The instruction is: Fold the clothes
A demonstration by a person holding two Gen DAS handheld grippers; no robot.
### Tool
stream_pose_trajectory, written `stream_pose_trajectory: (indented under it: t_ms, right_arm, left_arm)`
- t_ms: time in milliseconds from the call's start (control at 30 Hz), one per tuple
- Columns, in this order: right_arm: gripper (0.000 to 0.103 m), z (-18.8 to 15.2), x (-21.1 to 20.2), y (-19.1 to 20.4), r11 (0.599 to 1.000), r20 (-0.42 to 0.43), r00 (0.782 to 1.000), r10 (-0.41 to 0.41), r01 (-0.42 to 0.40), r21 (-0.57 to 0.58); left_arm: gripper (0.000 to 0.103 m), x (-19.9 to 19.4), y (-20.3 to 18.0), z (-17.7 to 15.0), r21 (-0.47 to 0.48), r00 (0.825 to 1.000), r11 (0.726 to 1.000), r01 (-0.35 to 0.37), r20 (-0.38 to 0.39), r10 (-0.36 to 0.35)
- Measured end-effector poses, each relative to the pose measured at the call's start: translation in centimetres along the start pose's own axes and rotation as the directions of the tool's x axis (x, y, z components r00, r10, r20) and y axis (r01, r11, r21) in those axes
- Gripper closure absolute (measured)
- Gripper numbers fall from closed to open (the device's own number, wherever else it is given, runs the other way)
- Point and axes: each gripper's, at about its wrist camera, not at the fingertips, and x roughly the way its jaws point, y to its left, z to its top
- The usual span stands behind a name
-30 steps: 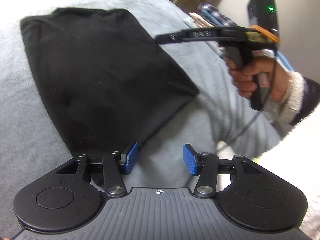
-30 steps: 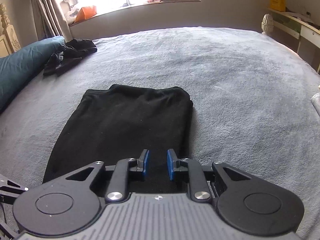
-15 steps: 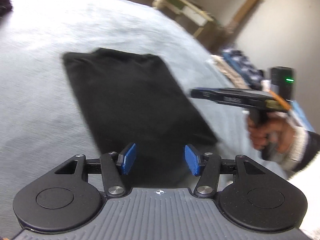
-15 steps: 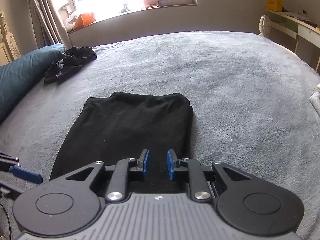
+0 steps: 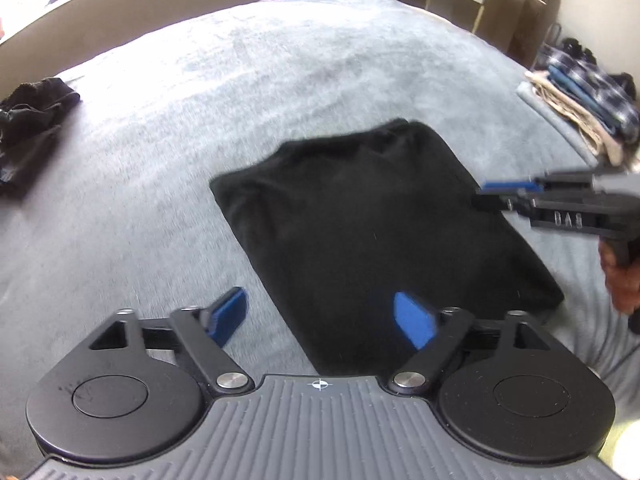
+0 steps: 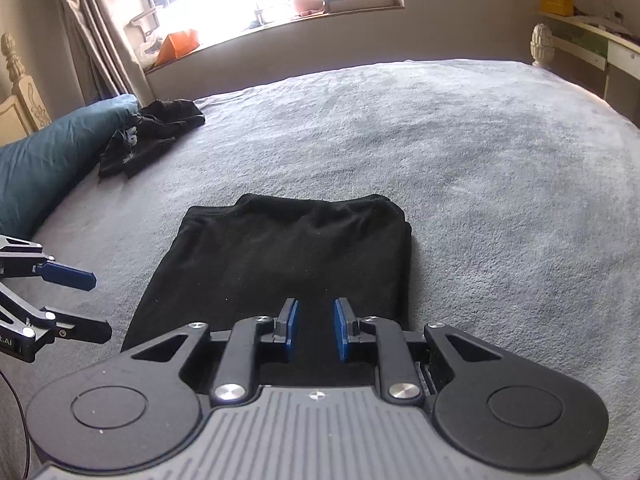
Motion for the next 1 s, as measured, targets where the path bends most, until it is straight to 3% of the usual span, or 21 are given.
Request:
stream_pose_trajectory:
  t_ms: [233,400,500,667,767,900,1000]
  right_arm:
    - [0.083,0.1,1.6,-0.2,1.000,-0.024,0.999,0.031,-0.031,0.002]
    - [0.082,1.1,2.2,0.1,0.995,-0.030,0.998,0.062,-0.064,-0.071]
    - [0.082,1.6,2.6,0.3,0.990,-0.026,0.995,0.097,-0.099,-0.105]
    - [0.082,1.5,4.6,-0.6,0.987,-0.054,0.992,0.111,-0.117,-0.114]
    - [0.085,1.8,5.7,-2.3,0.993,-0.048,0.998,0.039,-0.044,-0.113]
    - [0.084,3.7,5.1,-4.6,1.000,0.000,1.000,-0.001,0.001,-0.009]
    - [0.084,4.8,4.9,-3.5,0.997,0.010,0.997,0.072,-0.072,-0.036]
  left_arm:
    - [0.002,3.0,-0.5,1.1,-0.142,0.996,0.986,-0.086,-0.007,0.086]
    - [0.001,4.7,-2.0,1.3,-0.067,0.976,0.974,-0.215,-0.052,0.212]
    - [0.000,5.1,-2.1,1.5,-0.076,0.962,0.960,-0.271,-0.060,0.267]
    - [0.000,6.0,-1.3,1.2,-0.144,0.960,0.952,-0.271,-0.115,0.256]
    - [0.000,6.3,-1.2,0.8,-0.161,0.956,0.948,-0.274,-0.153,0.250]
    - [0.000,6.4,-0.9,0.7,-0.190,0.953,0.942,-0.277,-0.179,0.244]
    - [0.000,6.3,-0.8,0.8,-0.210,0.954,0.939,-0.272,-0.189,0.233]
